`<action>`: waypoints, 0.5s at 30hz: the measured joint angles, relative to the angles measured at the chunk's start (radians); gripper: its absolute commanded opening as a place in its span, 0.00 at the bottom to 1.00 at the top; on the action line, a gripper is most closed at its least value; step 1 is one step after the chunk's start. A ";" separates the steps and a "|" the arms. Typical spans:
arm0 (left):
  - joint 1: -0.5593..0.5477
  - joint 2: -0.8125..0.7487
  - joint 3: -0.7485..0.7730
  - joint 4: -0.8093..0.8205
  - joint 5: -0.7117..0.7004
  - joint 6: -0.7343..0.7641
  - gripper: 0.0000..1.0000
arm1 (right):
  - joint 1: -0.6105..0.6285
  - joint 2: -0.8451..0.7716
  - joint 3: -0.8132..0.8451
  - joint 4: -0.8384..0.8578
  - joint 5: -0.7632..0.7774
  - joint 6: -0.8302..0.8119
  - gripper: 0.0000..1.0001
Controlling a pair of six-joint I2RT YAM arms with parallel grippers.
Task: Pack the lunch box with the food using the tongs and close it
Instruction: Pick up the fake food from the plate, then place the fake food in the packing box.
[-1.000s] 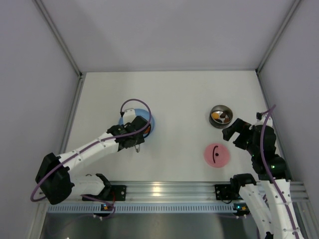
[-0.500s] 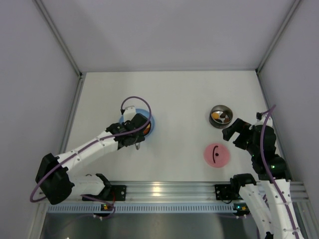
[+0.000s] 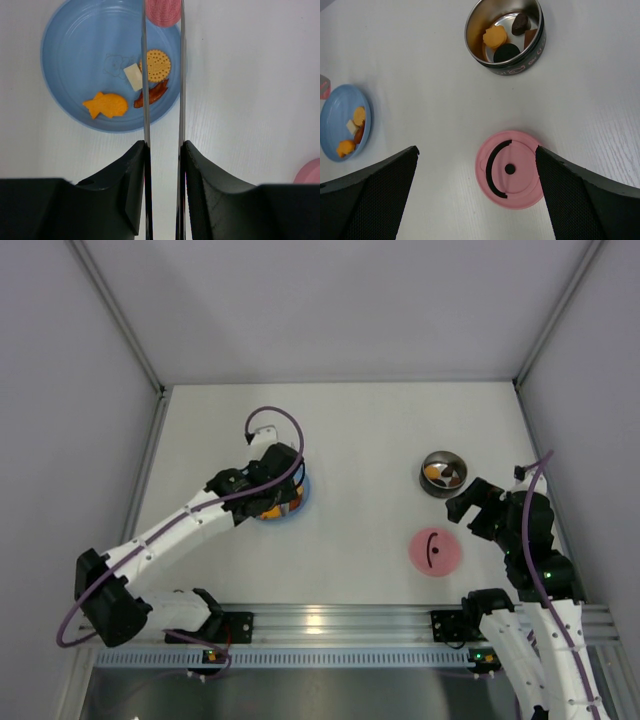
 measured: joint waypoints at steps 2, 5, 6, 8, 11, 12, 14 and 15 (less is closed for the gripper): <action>-0.006 0.023 0.032 0.000 0.011 0.011 0.23 | 0.000 0.000 0.000 0.000 0.000 0.000 0.99; -0.048 0.080 0.104 -0.004 0.012 0.026 0.23 | 0.000 0.000 0.000 0.000 0.004 0.000 1.00; -0.071 0.114 0.145 -0.006 0.009 0.031 0.23 | 0.000 0.000 0.000 0.000 0.006 0.000 0.99; -0.124 0.190 0.233 0.003 0.009 0.041 0.23 | 0.000 0.000 0.002 -0.001 0.017 0.000 0.99; -0.203 0.312 0.378 0.010 0.009 0.059 0.23 | 0.000 0.000 0.014 -0.011 0.032 0.001 1.00; -0.227 0.355 0.430 0.010 0.010 0.068 0.23 | 0.000 -0.001 0.023 -0.014 0.037 0.001 0.99; -0.269 0.433 0.514 0.030 0.011 0.081 0.23 | 0.000 -0.003 0.042 -0.018 0.045 0.003 1.00; -0.291 0.474 0.561 0.035 0.014 0.090 0.23 | 0.000 -0.006 0.050 -0.019 0.049 0.003 1.00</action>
